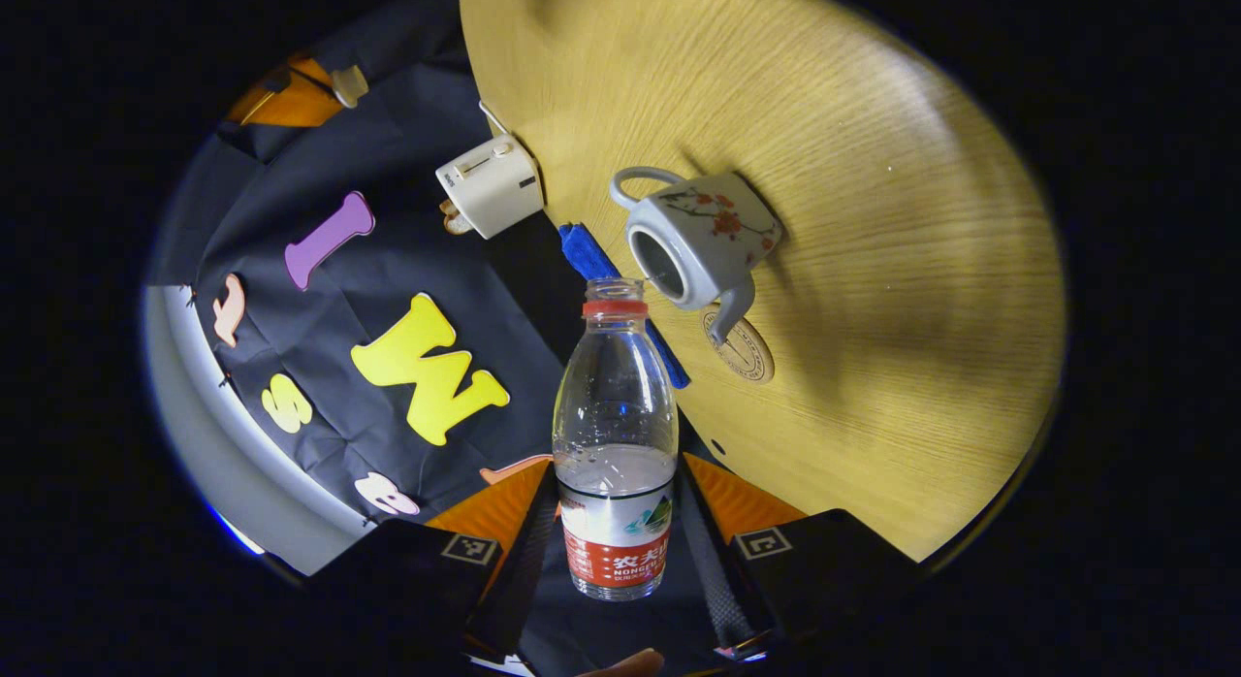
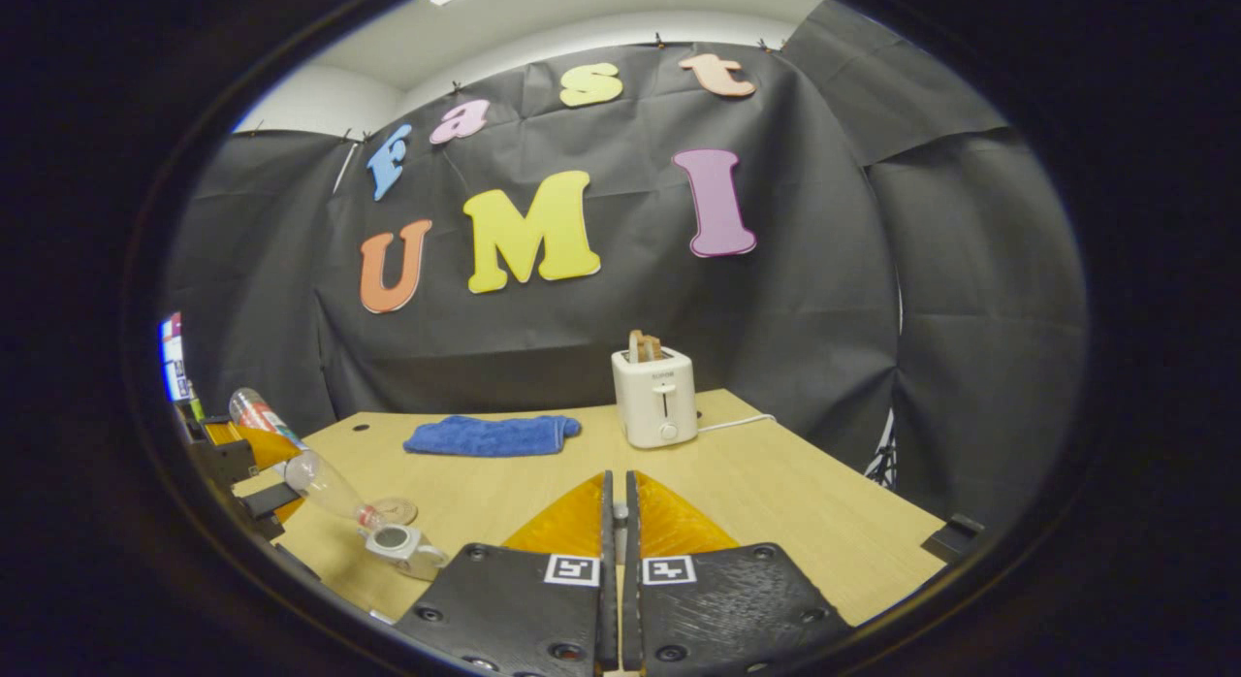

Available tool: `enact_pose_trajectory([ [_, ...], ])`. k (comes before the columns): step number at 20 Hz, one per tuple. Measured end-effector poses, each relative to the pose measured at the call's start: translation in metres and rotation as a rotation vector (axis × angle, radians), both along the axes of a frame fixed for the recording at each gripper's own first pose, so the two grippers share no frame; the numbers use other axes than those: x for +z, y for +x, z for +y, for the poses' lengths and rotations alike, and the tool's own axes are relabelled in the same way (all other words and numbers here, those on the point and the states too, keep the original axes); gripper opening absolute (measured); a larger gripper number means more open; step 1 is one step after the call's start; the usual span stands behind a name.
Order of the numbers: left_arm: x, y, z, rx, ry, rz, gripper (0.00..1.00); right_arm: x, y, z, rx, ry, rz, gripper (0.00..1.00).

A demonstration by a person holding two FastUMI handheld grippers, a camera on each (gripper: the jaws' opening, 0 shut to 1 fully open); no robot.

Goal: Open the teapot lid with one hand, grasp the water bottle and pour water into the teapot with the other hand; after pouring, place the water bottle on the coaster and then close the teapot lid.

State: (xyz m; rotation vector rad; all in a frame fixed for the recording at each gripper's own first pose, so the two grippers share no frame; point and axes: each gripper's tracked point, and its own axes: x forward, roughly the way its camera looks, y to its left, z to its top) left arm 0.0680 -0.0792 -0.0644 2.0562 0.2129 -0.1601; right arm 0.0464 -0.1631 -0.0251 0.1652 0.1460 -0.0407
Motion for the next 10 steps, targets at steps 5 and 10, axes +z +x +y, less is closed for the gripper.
enact_pose_trajectory([
  [5,0.005,0.012,0.014,0.060,-0.268,-0.004,0.73,-0.007,0.002,-0.021,-0.045,0.015,0.026,0.01],
  [10,0.049,0.041,0.037,0.167,-0.708,-0.124,0.73,-0.004,0.002,-0.032,-0.086,-0.025,0.017,0.01],
])
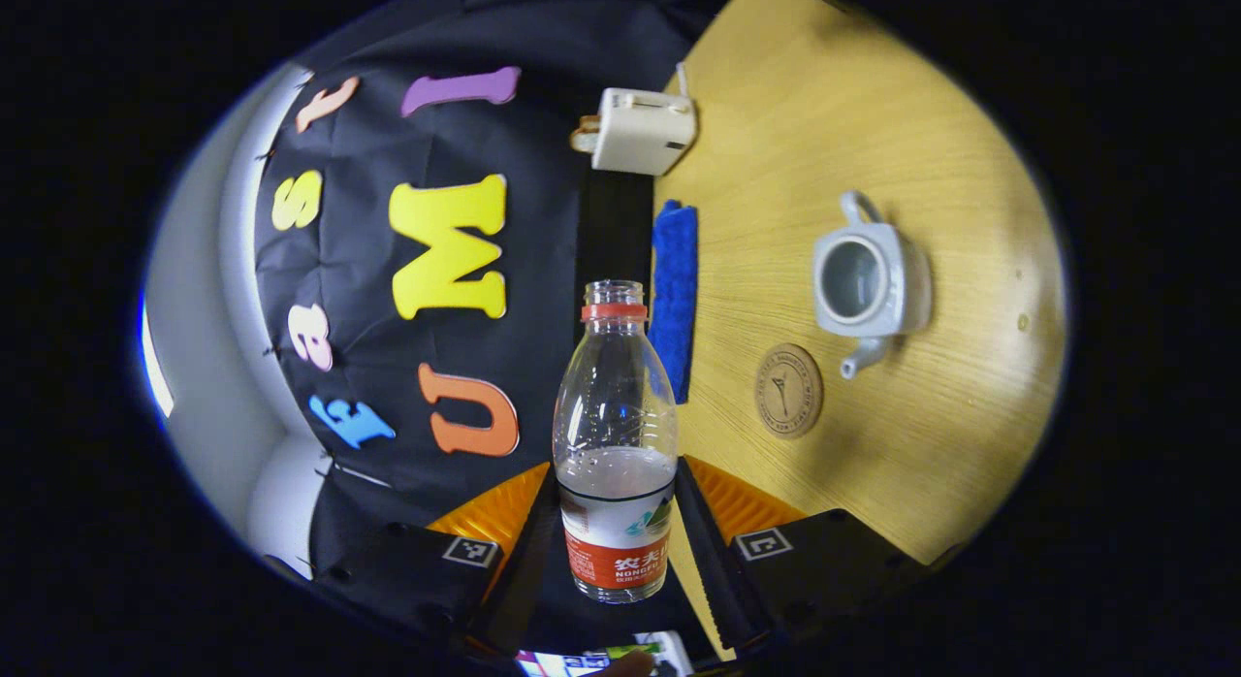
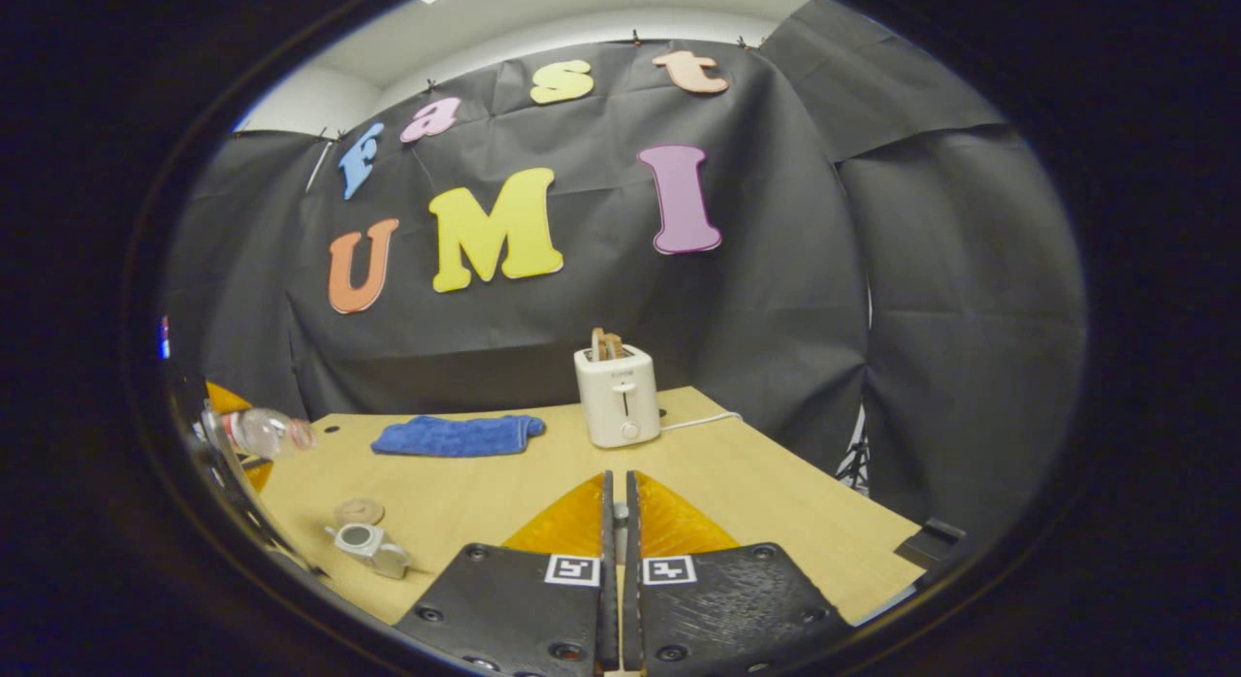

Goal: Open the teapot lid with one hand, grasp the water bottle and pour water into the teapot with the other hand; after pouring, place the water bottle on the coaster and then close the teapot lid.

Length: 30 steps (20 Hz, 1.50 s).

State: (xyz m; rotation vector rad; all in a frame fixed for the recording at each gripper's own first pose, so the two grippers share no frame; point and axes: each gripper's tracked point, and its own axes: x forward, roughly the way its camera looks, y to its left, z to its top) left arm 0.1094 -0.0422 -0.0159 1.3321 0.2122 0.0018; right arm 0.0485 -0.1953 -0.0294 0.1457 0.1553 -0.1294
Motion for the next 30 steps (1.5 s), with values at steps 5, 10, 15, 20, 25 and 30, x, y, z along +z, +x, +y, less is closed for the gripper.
enact_pose_trajectory([
  [5,0.018,0.031,0.022,0.139,-0.494,-0.088,0.74,-0.003,0.002,0.004,0.003,-0.023,0.007,0.01],
  [10,0.019,0.040,0.023,0.142,-0.904,-0.160,0.74,-0.006,0.005,0.008,0.010,-0.032,0.014,0.01],
  [15,-0.005,0.054,0.005,0.093,-1.205,-0.140,0.75,-0.009,0.006,0.009,0.007,-0.042,0.020,0.01],
  [20,-0.021,0.061,-0.013,-0.001,-1.287,-0.134,0.76,-0.015,0.009,0.013,0.011,-0.057,0.032,0.01],
  [25,-0.037,0.065,-0.025,-0.015,-1.343,-0.128,0.76,-0.021,0.009,0.024,0.023,-0.082,0.042,0.01],
  [30,-0.057,0.065,-0.044,-0.030,-1.361,-0.090,0.76,-0.023,0.010,0.034,0.039,-0.105,0.045,0.01],
])
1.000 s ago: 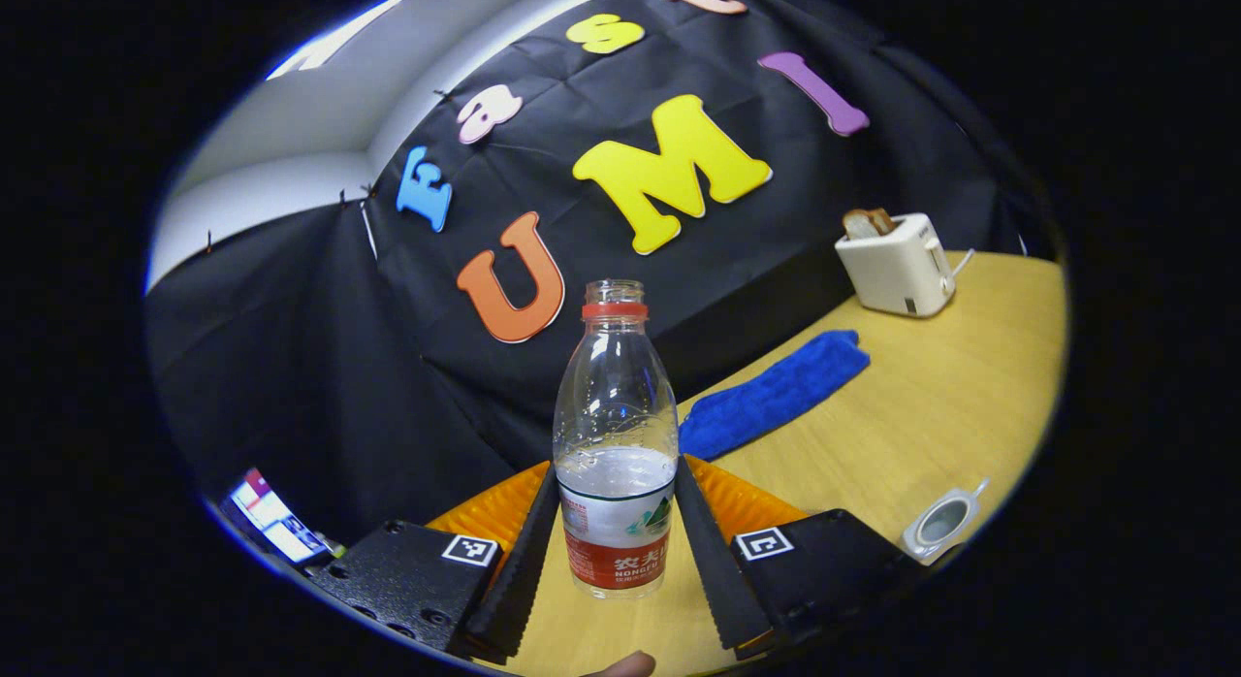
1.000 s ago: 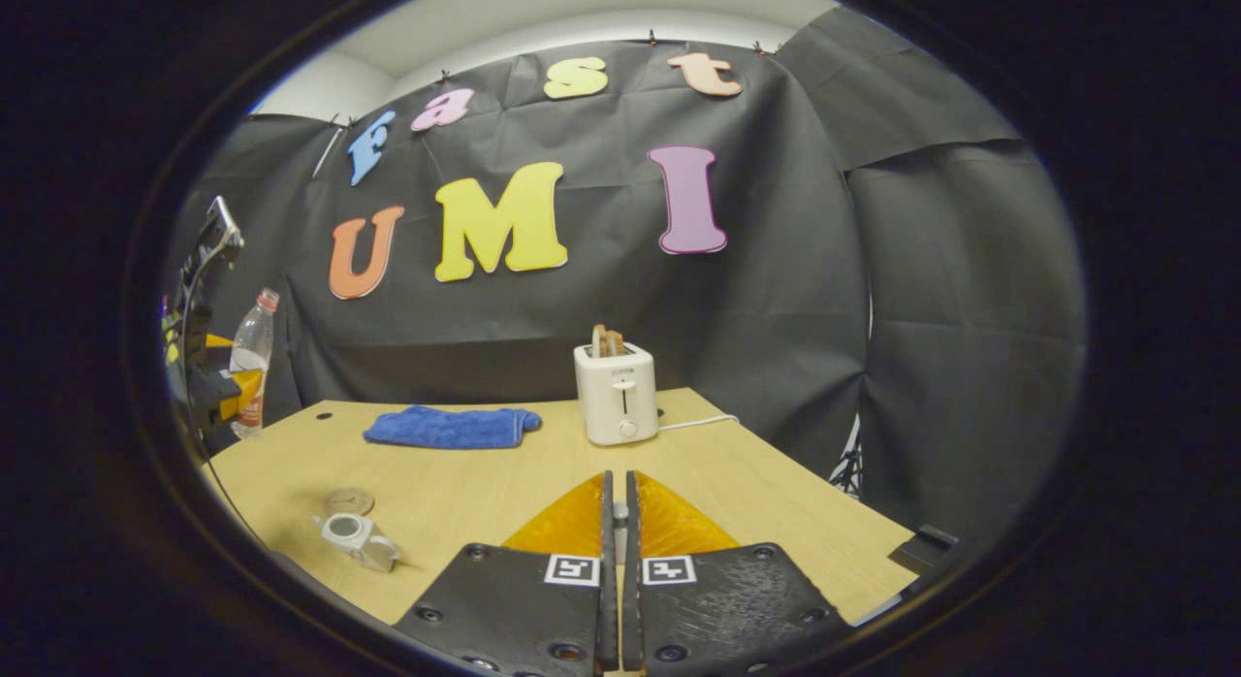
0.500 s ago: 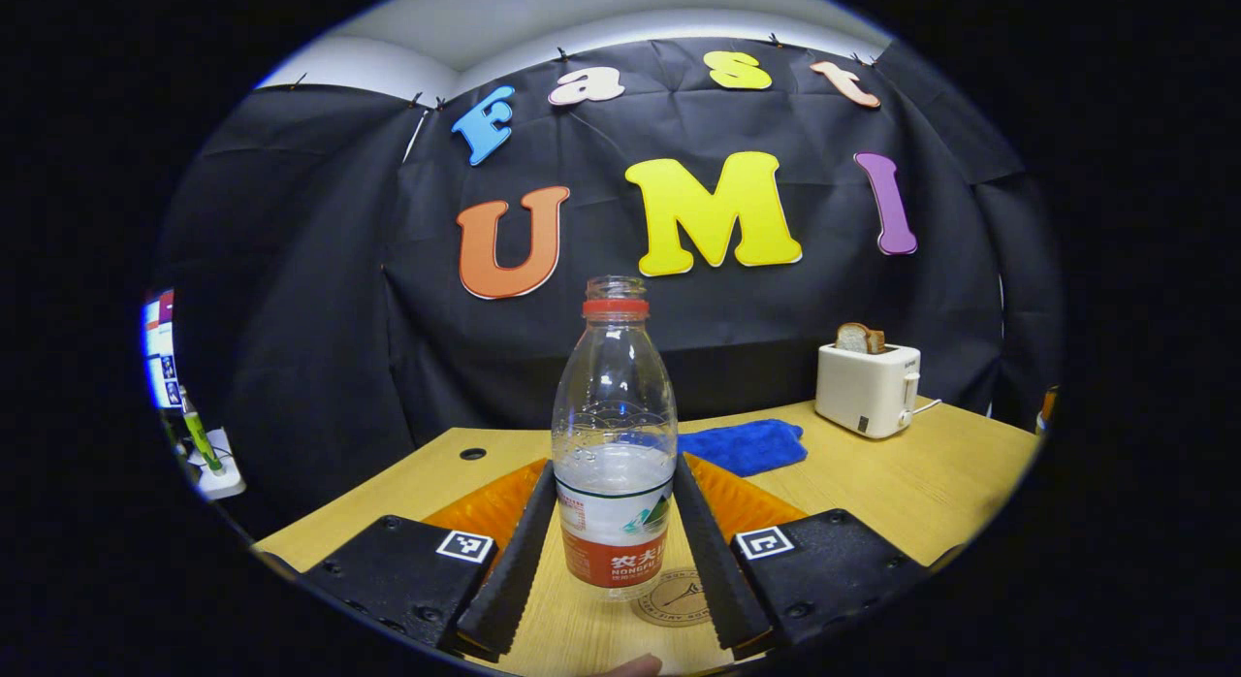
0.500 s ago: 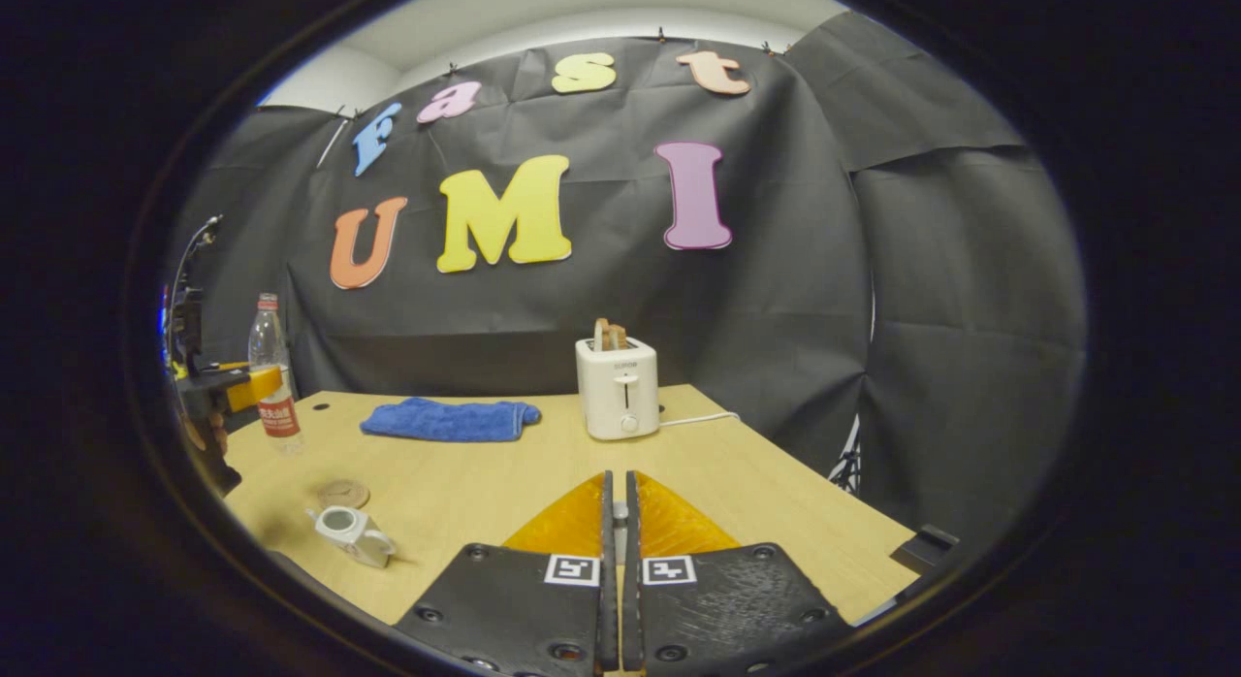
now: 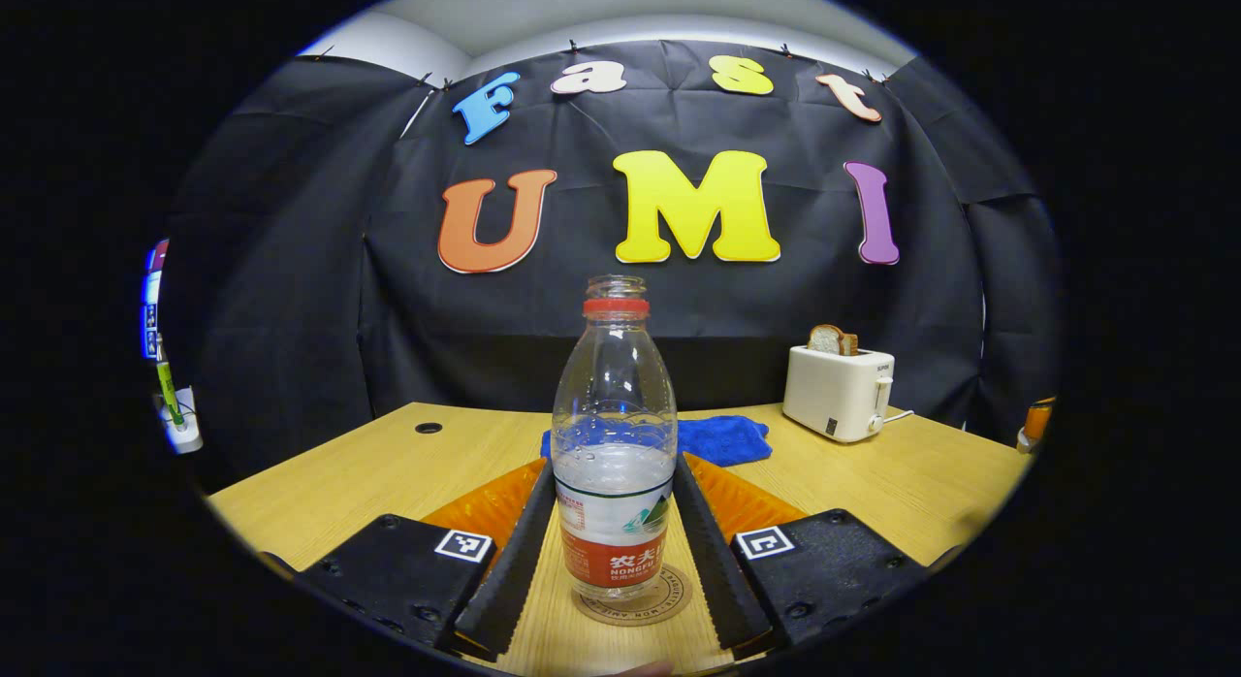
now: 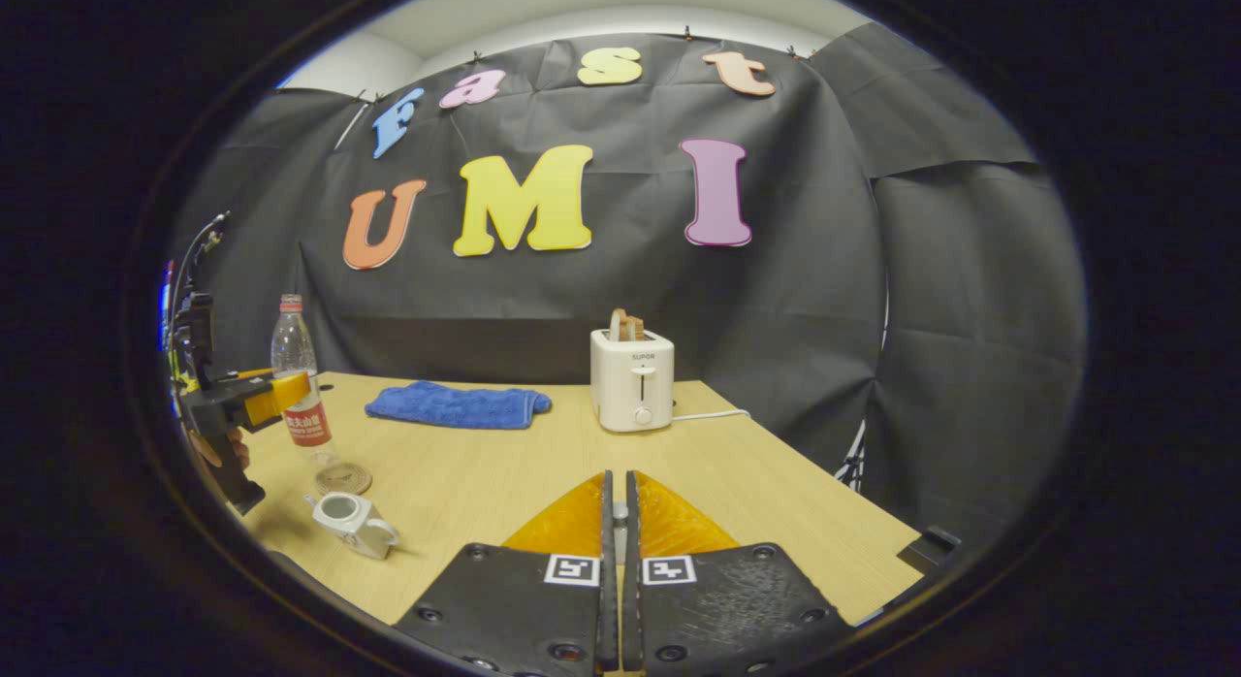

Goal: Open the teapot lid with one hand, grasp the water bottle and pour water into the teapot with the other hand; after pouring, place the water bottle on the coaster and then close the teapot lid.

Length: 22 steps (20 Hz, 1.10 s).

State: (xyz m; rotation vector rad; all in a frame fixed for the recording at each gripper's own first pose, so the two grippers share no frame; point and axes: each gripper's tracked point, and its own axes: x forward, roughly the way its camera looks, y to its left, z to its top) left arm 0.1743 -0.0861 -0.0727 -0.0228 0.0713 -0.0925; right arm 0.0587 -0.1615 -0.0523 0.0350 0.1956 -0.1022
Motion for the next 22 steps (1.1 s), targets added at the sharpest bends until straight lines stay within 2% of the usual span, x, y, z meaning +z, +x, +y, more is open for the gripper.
enact_pose_trajectory([
  [11,-0.029,0.003,-0.009,-0.022,-0.016,0.014,0.78,-0.014,0.006,0.006,-0.002,-0.007,0.026,0.02],
  [19,-0.040,-0.010,-0.017,-0.085,0.024,0.025,0.92,-0.015,0.006,0.014,0.012,-0.021,0.027,0.02],
  [22,-0.045,-0.014,-0.018,-0.087,0.043,0.033,0.92,-0.017,0.006,0.015,0.012,-0.019,0.029,0.02],
])
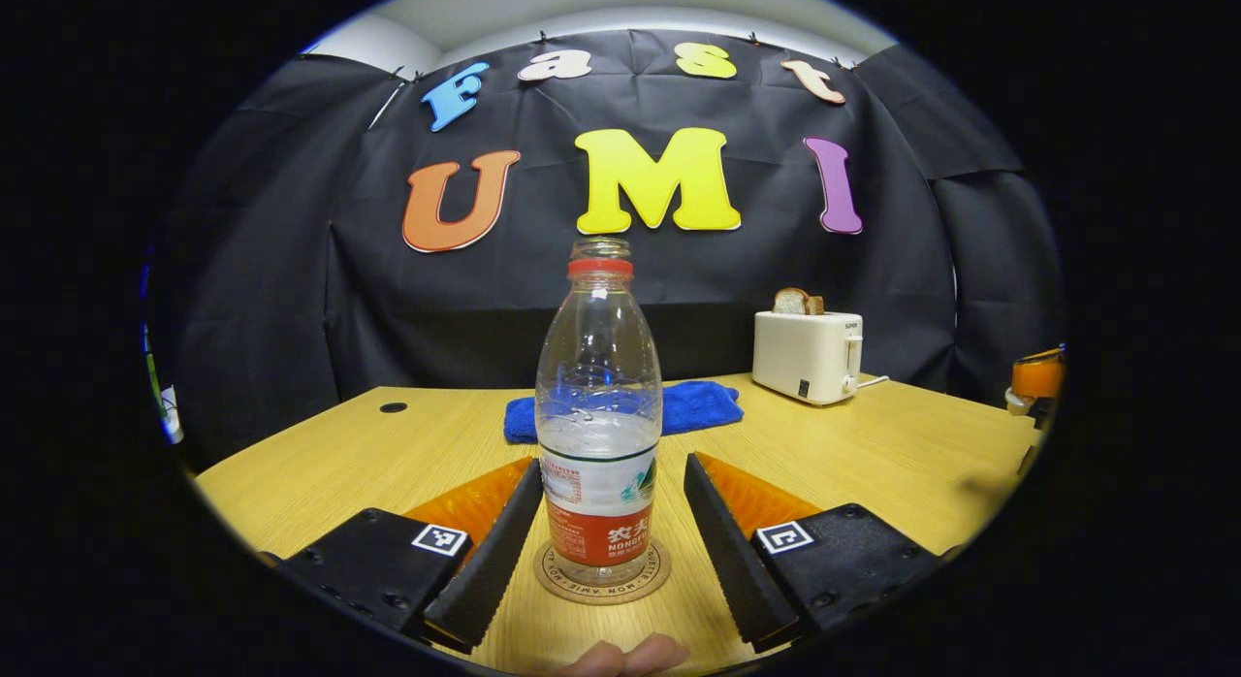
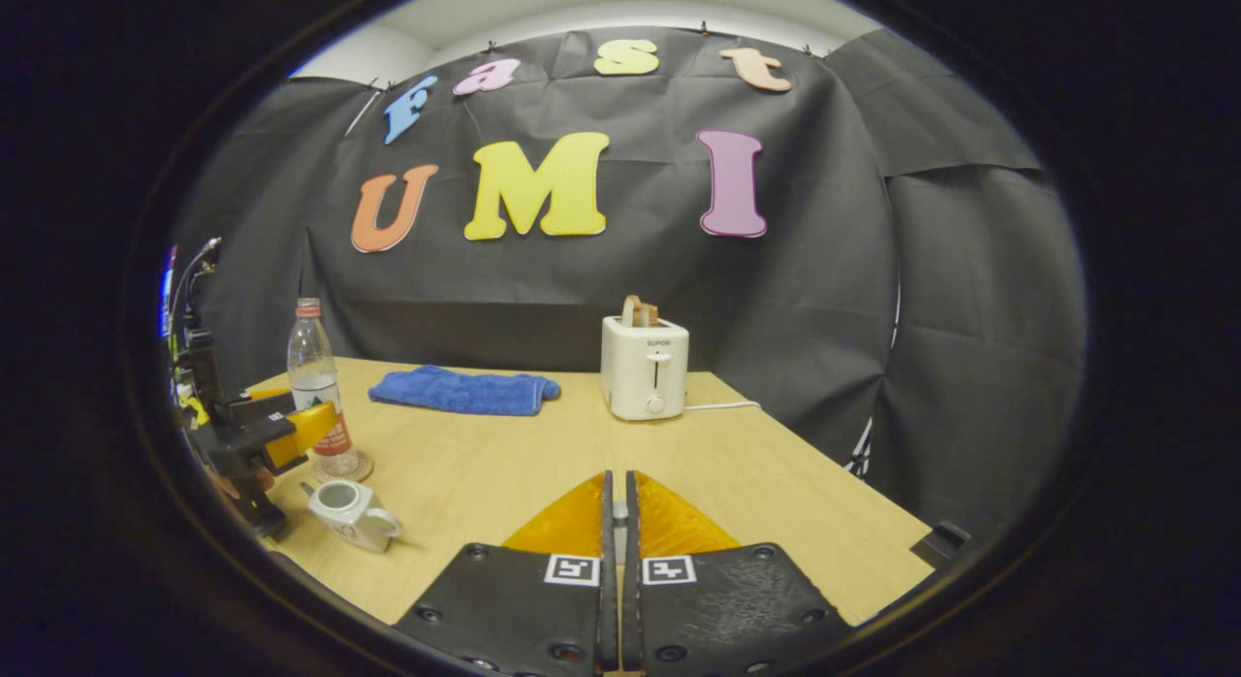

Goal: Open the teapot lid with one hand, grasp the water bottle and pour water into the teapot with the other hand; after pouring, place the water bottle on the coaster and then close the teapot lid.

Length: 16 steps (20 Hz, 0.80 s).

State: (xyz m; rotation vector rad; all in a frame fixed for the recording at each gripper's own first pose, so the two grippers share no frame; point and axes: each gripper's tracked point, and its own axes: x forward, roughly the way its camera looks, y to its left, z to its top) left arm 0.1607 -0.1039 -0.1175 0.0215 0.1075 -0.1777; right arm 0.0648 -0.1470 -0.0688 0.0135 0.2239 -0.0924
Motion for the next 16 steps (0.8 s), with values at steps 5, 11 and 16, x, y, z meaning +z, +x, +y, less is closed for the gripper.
enact_pose_trajectory([
  [5,-0.015,-0.010,0.005,0.014,-0.015,0.030,0.92,0.001,-0.003,0.010,0.015,-0.011,-0.004,0.02],
  [11,-0.014,-0.030,0.019,0.035,-0.033,0.034,0.93,-0.003,-0.006,0.040,0.071,0.001,0.005,0.01],
  [16,-0.008,-0.051,0.038,0.067,-0.088,0.028,0.93,-0.012,-0.007,0.081,0.163,0.019,0.017,0.01],
])
